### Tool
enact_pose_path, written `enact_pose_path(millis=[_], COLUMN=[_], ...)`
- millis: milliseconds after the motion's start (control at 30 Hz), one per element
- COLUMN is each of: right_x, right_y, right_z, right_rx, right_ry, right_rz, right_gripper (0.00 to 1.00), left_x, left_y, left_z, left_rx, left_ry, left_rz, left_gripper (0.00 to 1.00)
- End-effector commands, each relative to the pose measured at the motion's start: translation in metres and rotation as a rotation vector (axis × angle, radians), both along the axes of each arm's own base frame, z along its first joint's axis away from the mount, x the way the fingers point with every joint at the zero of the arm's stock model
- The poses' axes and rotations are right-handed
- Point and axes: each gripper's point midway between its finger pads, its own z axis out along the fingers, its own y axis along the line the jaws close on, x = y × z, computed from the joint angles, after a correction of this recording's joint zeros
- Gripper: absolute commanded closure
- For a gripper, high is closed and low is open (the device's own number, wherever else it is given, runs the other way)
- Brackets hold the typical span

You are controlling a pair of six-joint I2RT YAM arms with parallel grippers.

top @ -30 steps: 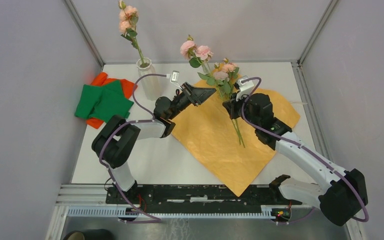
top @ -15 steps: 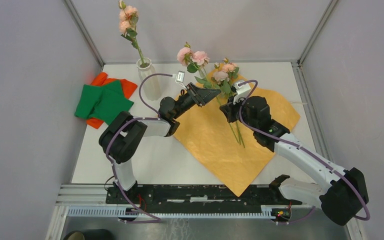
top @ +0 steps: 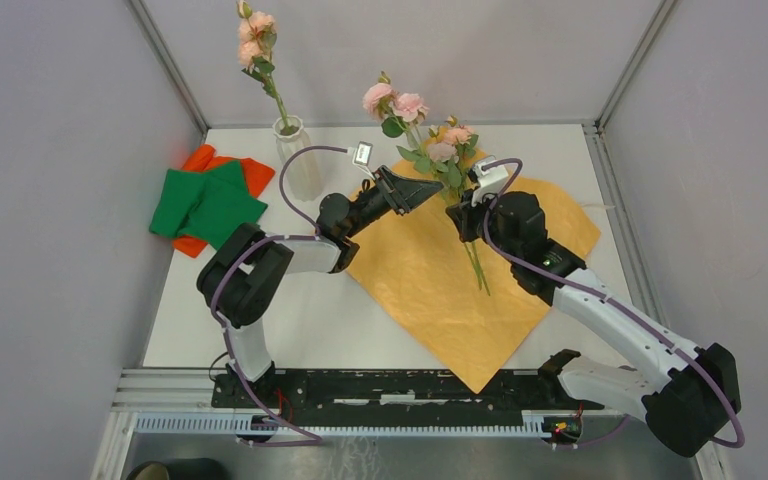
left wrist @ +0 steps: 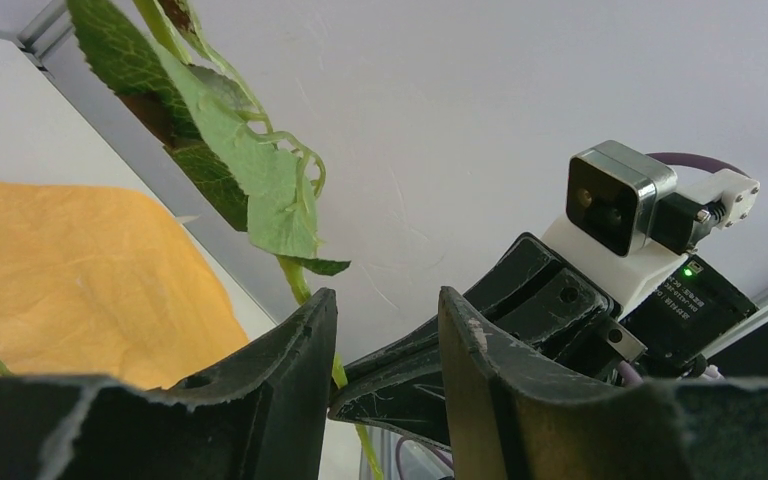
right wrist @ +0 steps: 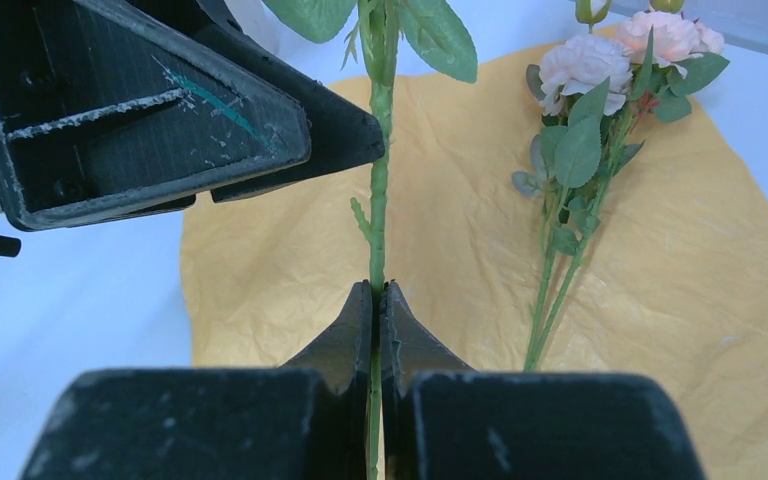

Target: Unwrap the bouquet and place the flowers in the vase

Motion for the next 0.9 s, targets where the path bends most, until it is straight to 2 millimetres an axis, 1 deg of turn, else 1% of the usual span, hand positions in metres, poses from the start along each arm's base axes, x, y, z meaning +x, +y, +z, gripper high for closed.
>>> enact_pose_path(millis=[0, 167, 233, 400, 667, 867], right_x=[0.003, 0.007, 0.009, 0.012, 0.006, 0.002], right_y=[0.0, -0.008, -0.012, -0.01, -0.006, 0.0], right_z=[0.039, 0.037, 0.037, 0.039, 0.044, 0.035], right_rx=[0.04, 0.012, -0.002, -0.005, 0.026, 0.046], right_ry=[-0.092, -0.103, -0.109, -0.11, -0.114, -0.092], right_rz=[-0.005, -0.046, -0.068, -0.07, -0.037, -0.006], right_gripper=[1.0, 1.0, 1.0, 1.0, 1.0, 1.0], left_x=[-0.009, -0.01, -0.012, -0.014, -0.004, 0.007], left_y=[-0.001, -0.003, -0.001, 0.003, -0.001, -0.012], left_z=[0.021, 0.017, 0.013, 0.006, -0.002, 0.003], left_rx=[-0.035, -0.047, -0.036, -0.002, 0.015, -0.011], left_ry=[-0.036, -0.03, -0.025, -0.021, -0.008, -0.011], left_rz=[-0.039, -0.06, -0.058, -0.04, -0.024, -0.045], left_gripper=[0.5, 0.5, 0.5, 0.51, 0.51, 0.51])
